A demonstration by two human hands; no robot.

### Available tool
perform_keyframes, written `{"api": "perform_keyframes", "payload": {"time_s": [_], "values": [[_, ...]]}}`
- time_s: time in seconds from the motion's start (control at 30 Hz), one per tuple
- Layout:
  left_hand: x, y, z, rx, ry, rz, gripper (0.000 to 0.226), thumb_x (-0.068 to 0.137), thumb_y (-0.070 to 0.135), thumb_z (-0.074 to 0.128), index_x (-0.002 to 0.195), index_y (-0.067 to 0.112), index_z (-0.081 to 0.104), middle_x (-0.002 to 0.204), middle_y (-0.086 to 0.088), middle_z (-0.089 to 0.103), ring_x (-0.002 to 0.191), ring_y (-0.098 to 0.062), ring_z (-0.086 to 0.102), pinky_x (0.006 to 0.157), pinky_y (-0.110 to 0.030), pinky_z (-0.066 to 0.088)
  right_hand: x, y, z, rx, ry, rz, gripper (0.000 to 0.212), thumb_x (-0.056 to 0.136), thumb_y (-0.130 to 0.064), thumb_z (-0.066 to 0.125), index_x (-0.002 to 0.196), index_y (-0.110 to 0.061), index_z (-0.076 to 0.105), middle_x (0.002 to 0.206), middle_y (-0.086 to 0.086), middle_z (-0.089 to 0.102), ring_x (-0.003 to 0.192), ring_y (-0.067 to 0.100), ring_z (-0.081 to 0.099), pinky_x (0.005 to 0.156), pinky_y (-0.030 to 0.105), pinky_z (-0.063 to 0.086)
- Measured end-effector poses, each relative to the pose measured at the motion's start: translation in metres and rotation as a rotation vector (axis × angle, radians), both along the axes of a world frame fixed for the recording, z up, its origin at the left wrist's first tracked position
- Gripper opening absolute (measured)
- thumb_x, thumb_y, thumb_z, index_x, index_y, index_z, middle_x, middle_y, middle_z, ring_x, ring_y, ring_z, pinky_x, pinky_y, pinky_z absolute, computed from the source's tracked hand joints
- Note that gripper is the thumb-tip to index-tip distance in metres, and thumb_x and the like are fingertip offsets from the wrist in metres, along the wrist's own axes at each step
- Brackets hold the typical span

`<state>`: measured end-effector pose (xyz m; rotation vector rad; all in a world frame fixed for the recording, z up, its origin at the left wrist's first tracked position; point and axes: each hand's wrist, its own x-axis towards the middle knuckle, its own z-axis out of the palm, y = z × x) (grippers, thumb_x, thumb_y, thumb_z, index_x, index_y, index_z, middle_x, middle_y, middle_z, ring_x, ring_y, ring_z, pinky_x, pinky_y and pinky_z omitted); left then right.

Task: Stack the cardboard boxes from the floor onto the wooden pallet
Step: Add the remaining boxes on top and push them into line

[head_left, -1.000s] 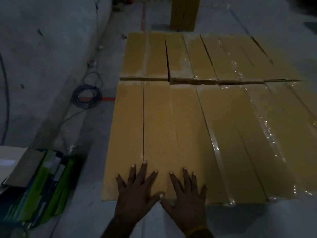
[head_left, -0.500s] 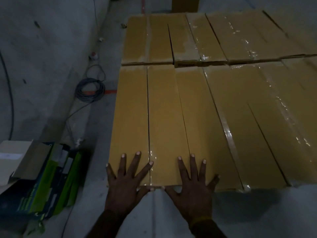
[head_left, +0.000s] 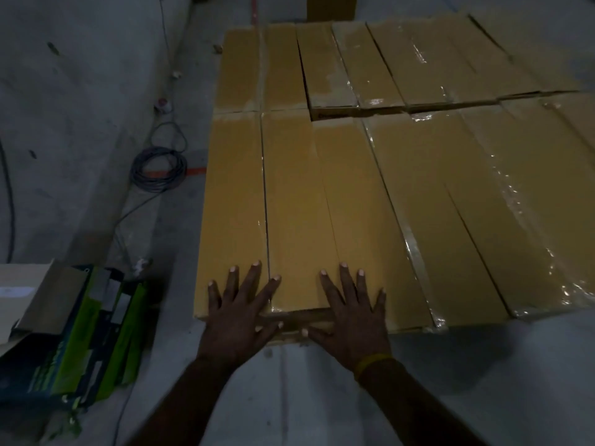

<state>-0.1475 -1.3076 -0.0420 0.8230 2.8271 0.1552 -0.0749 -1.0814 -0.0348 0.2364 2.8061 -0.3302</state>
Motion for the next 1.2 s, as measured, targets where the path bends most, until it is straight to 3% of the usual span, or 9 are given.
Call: {"api": "perform_keyframes", "payload": {"time_s": [0.1, 0.17, 0.23, 0.3, 0.5, 0.63, 0.73, 0.9, 1.2], "values": [[0.017, 0.031, 0.001, 0.029, 0.043, -0.203, 0.082, 0.088, 0.062, 0.052, 0.158, 0.037, 0.016, 0.168, 0.0, 0.004, 0.152, -0.036, 0.01, 0.112, -0.067, 0.027, 0.013, 0.034, 0.011, 0.036, -0.042, 0.154, 0.099, 0.078, -0.083, 0.029, 0.151, -0.042, -0.025, 0.161, -0.001, -0.032, 0.15, 0.029, -0.023, 0.117, 0.059, -0.007], [0.031, 0.062, 0.0, 0.07, 0.041, -0.316, 0.084, 0.087, 0.06, 0.055, 0.158, 0.034, 0.019, 0.167, -0.004, 0.007, 0.153, -0.033, 0.011, 0.114, -0.063, 0.027, 0.025, 0.06, 0.015, 0.044, 0.003, 0.221, 0.097, 0.075, -0.078, 0.028, 0.157, -0.041, -0.008, 0.166, 0.0, -0.017, 0.154, 0.032, -0.006, 0.119, 0.06, 0.005], [0.045, 0.096, 0.0, 0.072, 0.028, -0.355, 0.087, 0.084, 0.062, 0.058, 0.157, 0.033, 0.02, 0.167, -0.007, 0.012, 0.152, -0.033, 0.012, 0.116, -0.063, 0.024, 0.039, 0.09, 0.013, 0.067, 0.014, 0.234, 0.095, 0.076, -0.068, 0.052, 0.158, -0.036, 0.016, 0.168, 0.005, 0.009, 0.151, 0.037, 0.018, 0.112, 0.066, 0.027], [0.053, 0.126, 0.0, 0.016, 0.026, -0.339, 0.093, 0.078, 0.065, 0.06, 0.156, 0.033, 0.022, 0.165, -0.01, 0.018, 0.151, -0.037, 0.019, 0.111, -0.069, 0.024, 0.049, 0.115, 0.01, 0.095, 0.005, 0.188, 0.099, 0.074, -0.056, 0.071, 0.158, -0.034, 0.023, 0.166, 0.006, 0.019, 0.149, 0.037, 0.025, 0.105, 0.07, 0.035], [0.053, 0.171, 0.002, -0.084, 0.039, -0.196, 0.096, 0.078, 0.063, 0.066, 0.156, 0.032, 0.02, 0.164, -0.012, 0.021, 0.147, -0.042, 0.025, 0.106, -0.077, 0.021, 0.045, 0.129, 0.01, 0.085, 0.031, 0.121, 0.086, 0.078, -0.06, 0.056, 0.154, -0.035, 0.025, 0.162, 0.002, 0.029, 0.146, 0.036, 0.033, 0.103, 0.074, 0.033], [0.052, 0.175, 0.009, -0.119, 0.034, -0.159, 0.085, 0.09, 0.057, 0.056, 0.158, 0.032, 0.009, 0.167, -0.007, 0.01, 0.149, -0.042, 0.019, 0.109, -0.071, 0.025, 0.029, 0.135, 0.014, 0.061, 0.01, 0.127, 0.084, 0.092, -0.057, 0.056, 0.158, -0.041, 0.007, 0.168, -0.006, -0.002, 0.155, 0.027, 0.002, 0.116, 0.067, 0.012], [0.047, 0.18, 0.013, -0.165, 0.045, -0.128, 0.085, 0.096, 0.053, 0.052, 0.158, 0.035, -0.003, 0.168, -0.002, -0.002, 0.151, -0.04, 0.012, 0.113, -0.065, 0.027, 0.014, 0.138, 0.025, 0.023, -0.023, 0.15, 0.084, 0.094, -0.053, 0.055, 0.158, -0.04, 0.003, 0.167, -0.008, -0.008, 0.154, 0.026, -0.005, 0.116, 0.068, 0.01], [0.05, 0.189, 0.012, -0.261, 0.099, -0.071, 0.089, 0.078, 0.043, 0.079, 0.154, 0.026, 0.036, 0.159, -0.009, 0.035, 0.134, -0.044, 0.046, 0.087, -0.065, 0.051, 0.007, 0.141, 0.017, -0.021, -0.003, 0.157, 0.083, 0.094, -0.046, 0.061, 0.158, -0.04, 0.008, 0.167, -0.008, -0.005, 0.154, 0.029, -0.006, 0.113, 0.073, 0.008], [0.082, 0.239, 0.016, -0.15, 0.019, -0.021, 0.084, 0.096, 0.061, 0.044, 0.157, 0.036, -0.009, 0.166, -0.007, -0.015, 0.153, -0.035, -0.004, 0.119, -0.063, 0.012, 0.046, 0.225, 0.018, -0.108, 0.009, 0.235, 0.078, 0.094, -0.046, 0.06, 0.157, -0.044, 0.013, 0.167, -0.004, -0.009, 0.154, 0.028, -0.008, 0.119, 0.065, 0.0]]}}
